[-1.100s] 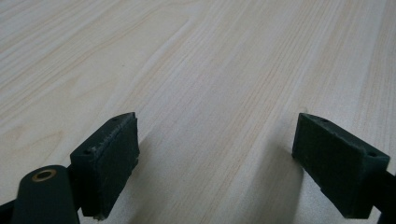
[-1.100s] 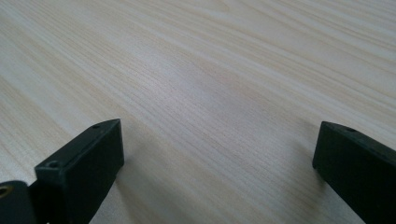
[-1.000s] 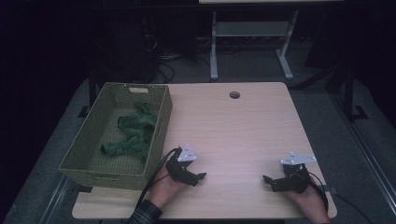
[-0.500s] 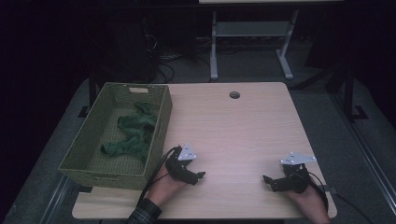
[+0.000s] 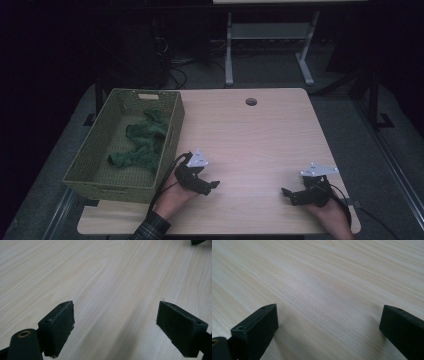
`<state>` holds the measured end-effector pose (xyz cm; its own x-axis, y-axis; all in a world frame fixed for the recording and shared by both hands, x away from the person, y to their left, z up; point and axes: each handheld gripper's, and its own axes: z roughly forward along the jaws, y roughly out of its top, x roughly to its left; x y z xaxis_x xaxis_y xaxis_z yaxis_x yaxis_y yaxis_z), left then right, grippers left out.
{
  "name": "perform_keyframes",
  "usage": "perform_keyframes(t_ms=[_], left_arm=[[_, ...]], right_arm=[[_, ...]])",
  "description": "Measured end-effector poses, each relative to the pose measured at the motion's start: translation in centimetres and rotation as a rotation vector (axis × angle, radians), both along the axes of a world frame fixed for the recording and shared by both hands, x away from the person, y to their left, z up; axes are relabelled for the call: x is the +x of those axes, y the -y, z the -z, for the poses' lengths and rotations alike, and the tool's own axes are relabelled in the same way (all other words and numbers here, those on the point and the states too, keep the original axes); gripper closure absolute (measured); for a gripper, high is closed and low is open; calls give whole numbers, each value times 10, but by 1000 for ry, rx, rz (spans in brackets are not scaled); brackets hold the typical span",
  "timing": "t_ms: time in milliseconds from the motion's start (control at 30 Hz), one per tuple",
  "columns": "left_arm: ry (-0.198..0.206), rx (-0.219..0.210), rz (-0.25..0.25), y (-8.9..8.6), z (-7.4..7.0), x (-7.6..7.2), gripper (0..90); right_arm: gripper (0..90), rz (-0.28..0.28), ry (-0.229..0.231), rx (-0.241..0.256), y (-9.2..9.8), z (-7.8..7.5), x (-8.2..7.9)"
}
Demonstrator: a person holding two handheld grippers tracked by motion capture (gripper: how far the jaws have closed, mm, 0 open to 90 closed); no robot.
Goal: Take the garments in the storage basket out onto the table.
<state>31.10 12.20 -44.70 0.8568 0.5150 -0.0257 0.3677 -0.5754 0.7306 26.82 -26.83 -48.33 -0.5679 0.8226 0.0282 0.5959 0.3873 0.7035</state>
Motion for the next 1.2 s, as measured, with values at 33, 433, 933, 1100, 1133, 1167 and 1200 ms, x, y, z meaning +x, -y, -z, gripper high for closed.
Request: perform_keyframes(t_ms=[33,433,933,1100,1133,1167,1200], left_arm=[[-5,-6,-1,0,0,0,140],[-13,5,13,1,-16,0,140],[4,-4,15,0,-42,2,144],[-1,-13,26,0,-49,2,144],[-1,-13,26,0,-49,2,144],[0,-15,31,0,-53,2,144],[0,-15,31,0,-53,2,144]], right_arm=[[17,0,0,0,0,0,0],[17,1,0,0,0,0,0],[17,-1,0,0,0,0,0],[17,-1,1,0,0,0,0],[17,0,0,1,0,0,0],[17,-1,0,1,0,0,0],[17,-1,0,1,0,0,0]])
